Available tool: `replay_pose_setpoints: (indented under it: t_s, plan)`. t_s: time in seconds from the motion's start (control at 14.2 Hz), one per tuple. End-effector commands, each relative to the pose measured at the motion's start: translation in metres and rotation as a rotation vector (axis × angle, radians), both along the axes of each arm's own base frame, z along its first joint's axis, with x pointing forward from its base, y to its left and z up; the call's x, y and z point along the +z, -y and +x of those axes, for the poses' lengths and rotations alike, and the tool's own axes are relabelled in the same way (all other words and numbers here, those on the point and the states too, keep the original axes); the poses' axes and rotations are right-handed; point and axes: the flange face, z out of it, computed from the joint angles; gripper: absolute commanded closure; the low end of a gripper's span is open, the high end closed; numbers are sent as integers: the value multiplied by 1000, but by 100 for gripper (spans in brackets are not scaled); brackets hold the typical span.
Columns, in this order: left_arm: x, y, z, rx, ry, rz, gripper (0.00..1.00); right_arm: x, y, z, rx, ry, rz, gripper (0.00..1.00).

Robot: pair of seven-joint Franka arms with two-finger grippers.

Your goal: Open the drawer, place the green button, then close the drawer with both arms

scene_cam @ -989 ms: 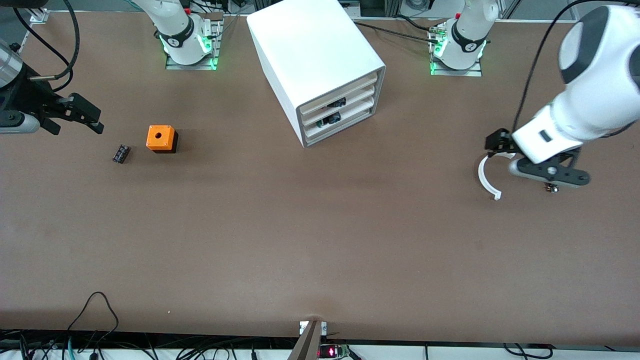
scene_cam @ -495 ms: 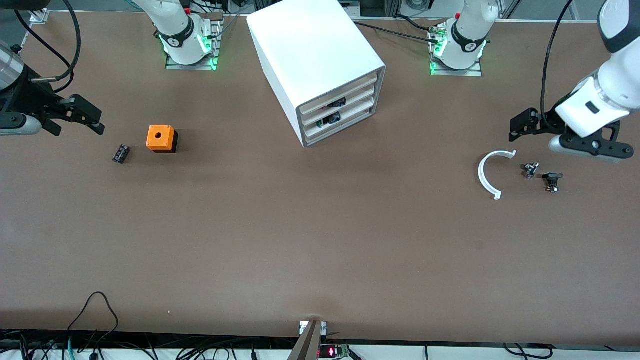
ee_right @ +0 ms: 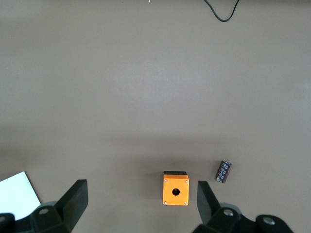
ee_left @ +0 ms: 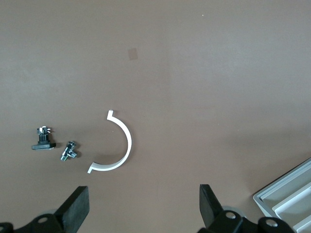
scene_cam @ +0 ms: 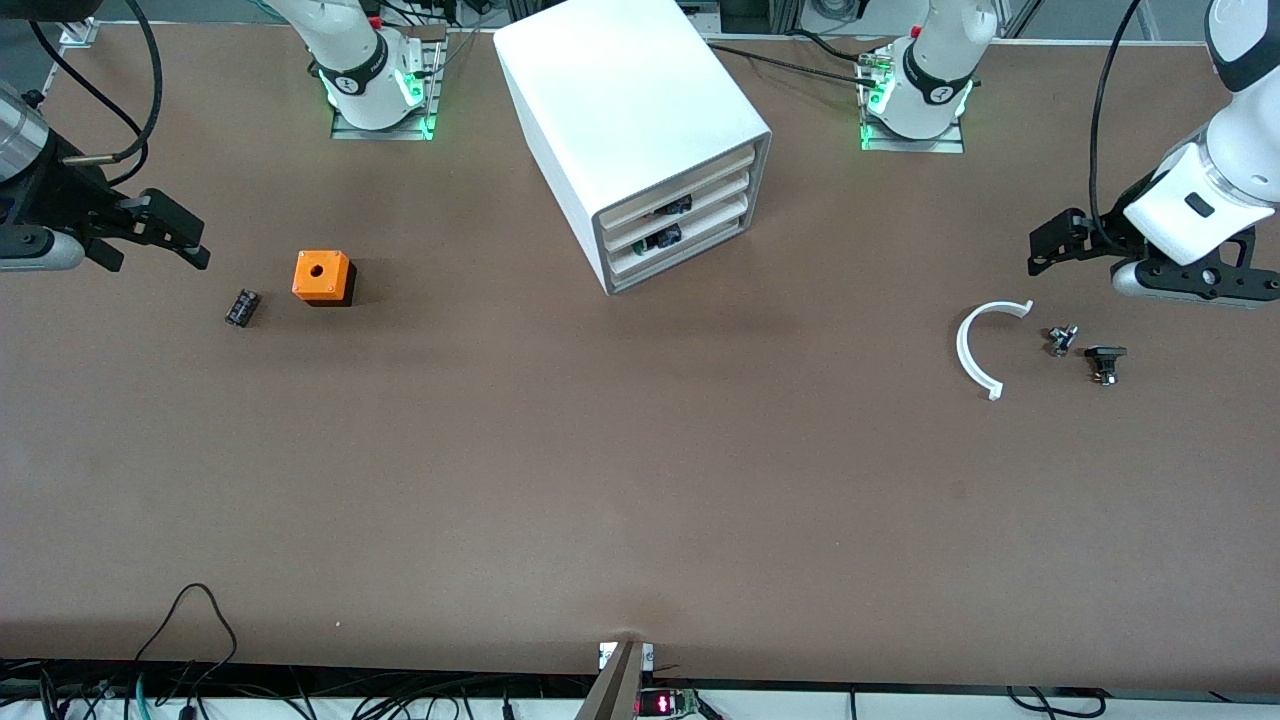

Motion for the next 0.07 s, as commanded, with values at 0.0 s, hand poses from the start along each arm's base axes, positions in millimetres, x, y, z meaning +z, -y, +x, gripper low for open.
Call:
replay_pose_setpoints:
  t_s: [0.0]
  plan:
    - [7, 1, -2, 13, 6, 26, 0, 6, -1, 3, 17, -3, 15, 1]
